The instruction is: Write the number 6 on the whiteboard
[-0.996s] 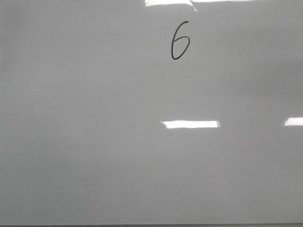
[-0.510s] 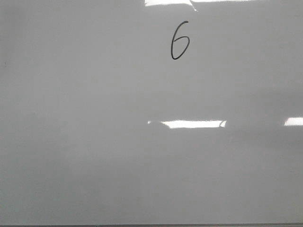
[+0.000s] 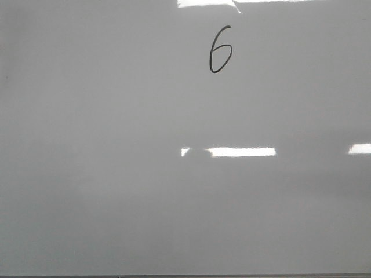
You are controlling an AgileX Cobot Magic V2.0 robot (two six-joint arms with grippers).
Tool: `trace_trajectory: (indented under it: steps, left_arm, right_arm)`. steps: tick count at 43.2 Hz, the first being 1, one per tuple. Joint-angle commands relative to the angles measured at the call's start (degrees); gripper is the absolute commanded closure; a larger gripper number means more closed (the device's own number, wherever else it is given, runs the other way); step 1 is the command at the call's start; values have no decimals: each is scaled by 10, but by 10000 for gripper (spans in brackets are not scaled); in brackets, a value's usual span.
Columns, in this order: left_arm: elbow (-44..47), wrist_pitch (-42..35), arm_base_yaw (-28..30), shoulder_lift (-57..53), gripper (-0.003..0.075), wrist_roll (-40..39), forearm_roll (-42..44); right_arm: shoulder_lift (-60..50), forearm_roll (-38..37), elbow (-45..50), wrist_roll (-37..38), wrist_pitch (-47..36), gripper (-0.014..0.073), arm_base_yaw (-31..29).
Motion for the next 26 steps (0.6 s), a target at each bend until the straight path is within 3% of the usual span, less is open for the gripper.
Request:
trace_trajectory:
  steps: [1,6,15,26]
  left_arm:
    - [1,-49,2,-9,741,-2,-5]
    - [1,-49,2,-9,741,-2,-5]
    - [1,-49,2,-9,741,-2,-5]
    - [1,-49,2,-9,741,-2,-5]
  right_arm:
    - [-10,-3,-4,-5,-54,662,-5]
    - [-10,-5,-2,10,-72,662,-3]
    - [-11,-45,-2,112,-99,662,2]
    - [-11,-46,-2,113,-90,662,31]
